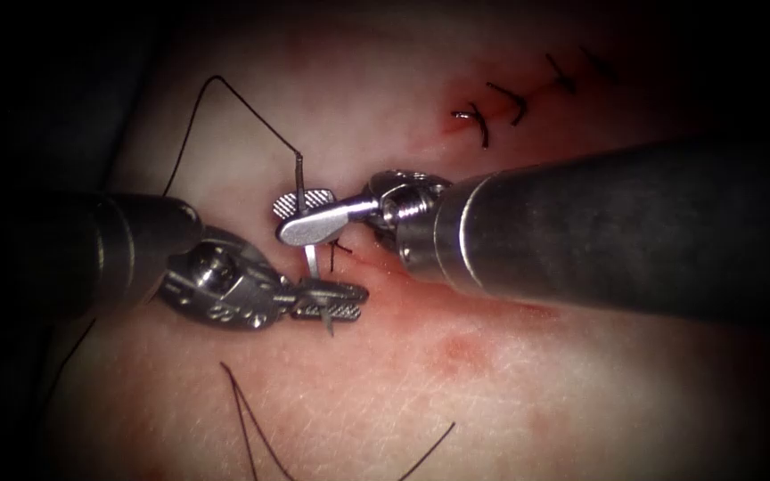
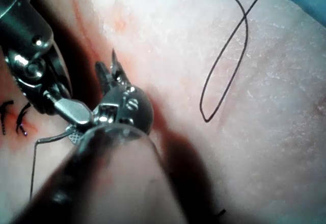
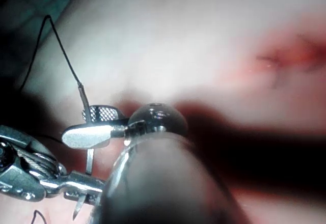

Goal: Wound Closure
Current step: Regrasp needle straight-on with right needle driver

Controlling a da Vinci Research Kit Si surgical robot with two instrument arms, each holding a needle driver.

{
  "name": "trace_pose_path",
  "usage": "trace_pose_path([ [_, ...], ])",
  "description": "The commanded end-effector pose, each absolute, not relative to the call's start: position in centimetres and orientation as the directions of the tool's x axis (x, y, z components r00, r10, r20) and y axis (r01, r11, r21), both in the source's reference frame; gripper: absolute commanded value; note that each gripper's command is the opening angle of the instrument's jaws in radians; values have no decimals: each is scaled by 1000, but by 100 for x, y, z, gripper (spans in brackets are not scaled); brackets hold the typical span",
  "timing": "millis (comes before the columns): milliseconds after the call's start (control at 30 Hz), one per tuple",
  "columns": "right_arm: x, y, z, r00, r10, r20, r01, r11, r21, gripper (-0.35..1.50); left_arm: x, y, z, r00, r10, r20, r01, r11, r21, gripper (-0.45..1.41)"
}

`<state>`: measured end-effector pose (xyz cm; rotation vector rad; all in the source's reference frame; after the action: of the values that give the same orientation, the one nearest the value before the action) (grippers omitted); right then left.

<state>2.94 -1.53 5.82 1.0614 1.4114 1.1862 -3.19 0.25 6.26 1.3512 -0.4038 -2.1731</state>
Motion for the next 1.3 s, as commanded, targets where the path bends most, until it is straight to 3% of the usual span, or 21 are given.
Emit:
trace_pose_path([
  [33,302,-156,588,-144,980,-139,34,145,989,42,-325,24,632,-347,-591,-728,291,-806,515,-45],
  [133,303,-157,588,-138,980,-140,31,146,989,4,-325,23,633,-346,-592,-728,296,-805,514,-45],
  [167,302,-157,589,-136,981,-140,30,145,989,-30,-326,23,633,-346,-592,-728,299,-805,513,-45],
  [500,300,-155,590,-105,984,-142,-22,140,990,-35,-327,22,633,-343,-594,-728,307,-803,511,-45],
  [533,299,-154,590,-107,984,-141,-27,139,990,-35,-326,22,633,-348,-574,-741,298,-817,493,-23],
  [567,297,-152,591,-111,984,-139,-36,136,990,-35,-326,21,633,-374,-478,-794,238,-877,416,46],
  [700,286,-146,595,-151,972,-179,-71,170,983,-35,-322,20,630,-399,-317,-860,73,-946,315,89],
  [800,276,-141,598,-183,954,-236,-131,214,968,-35,-319,19,627,-398,-278,-874,44,-958,285,103],
  [867,264,-137,600,-217,922,-320,-211,276,938,-35,-314,16,626,-410,-256,-875,26,-963,269,99],
  [900,256,-135,601,-231,893,-386,-272,322,907,-35,-311,12,627,-423,-244,-873,7,-964,266,71],
  [1000,248,-134,601,-210,839,-503,-360,412,837,-35,-306,8,631,-440,-239,-865,-10,-962,271,14],
  [1100,241,-134,602,-166,755,-634,-454,513,729,-35,-303,4,644,-481,-213,-850,-30,-965,259,-17],
  [1233,240,-132,603,-113,688,-717,-509,579,637,-35,-303,3,663,-505,-197,-840,-46,-966,254,-42],
  [1300,239,-130,602,-82,644,-760,-537,614,578,-35,-305,2,673,-517,-186,-836,-56,-967,250,-45],
])
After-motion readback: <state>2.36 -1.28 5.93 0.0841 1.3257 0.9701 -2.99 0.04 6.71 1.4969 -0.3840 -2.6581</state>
